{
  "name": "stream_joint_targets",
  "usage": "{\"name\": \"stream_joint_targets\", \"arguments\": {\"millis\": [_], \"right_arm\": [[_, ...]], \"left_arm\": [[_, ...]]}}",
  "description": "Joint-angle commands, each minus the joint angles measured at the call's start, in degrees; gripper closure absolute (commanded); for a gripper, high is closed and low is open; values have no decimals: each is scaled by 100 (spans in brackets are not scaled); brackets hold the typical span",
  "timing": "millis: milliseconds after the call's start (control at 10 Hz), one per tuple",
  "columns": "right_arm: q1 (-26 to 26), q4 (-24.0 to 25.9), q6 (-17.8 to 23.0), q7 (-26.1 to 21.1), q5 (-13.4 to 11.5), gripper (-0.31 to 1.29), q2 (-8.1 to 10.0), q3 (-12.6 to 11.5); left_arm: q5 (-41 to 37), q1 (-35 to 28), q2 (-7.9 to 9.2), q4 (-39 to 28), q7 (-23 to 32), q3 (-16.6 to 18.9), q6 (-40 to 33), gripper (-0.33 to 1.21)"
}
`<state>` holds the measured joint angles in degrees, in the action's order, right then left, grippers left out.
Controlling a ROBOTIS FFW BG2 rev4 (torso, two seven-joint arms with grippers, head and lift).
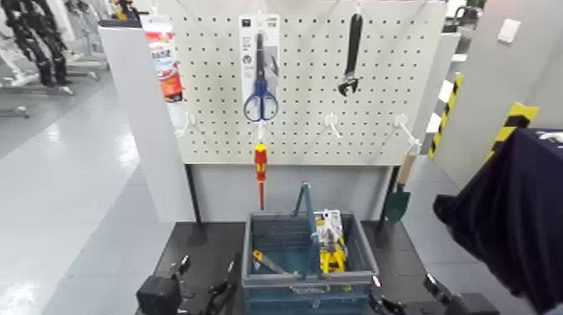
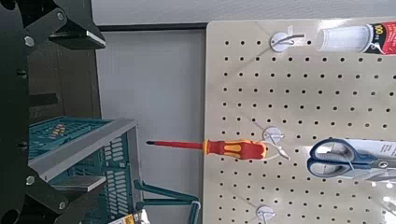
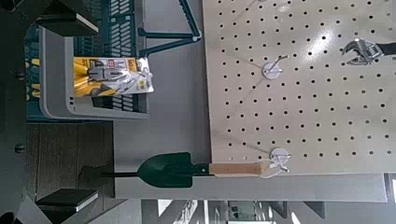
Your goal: Put the tool with the wooden handle into the crate.
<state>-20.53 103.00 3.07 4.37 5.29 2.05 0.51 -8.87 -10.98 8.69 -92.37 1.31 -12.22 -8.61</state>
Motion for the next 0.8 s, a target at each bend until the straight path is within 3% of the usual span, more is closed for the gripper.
{"name": "stream_joint_targets", "arguments": {"millis": [100, 500, 800], "right_arm": [[14, -17, -26, 292, 33, 8, -12, -244], [392, -140, -457, 1356, 103, 8, 32, -1053], [963, -404, -826, 2164, -46, 8, 146, -1501]], "left_arm": [[-9, -1, -16, 9, 0, 9, 9, 26], [-18, -18, -43, 18, 0, 26, 0, 26], [-71, -9, -51, 35, 0, 26, -18, 26]]}}
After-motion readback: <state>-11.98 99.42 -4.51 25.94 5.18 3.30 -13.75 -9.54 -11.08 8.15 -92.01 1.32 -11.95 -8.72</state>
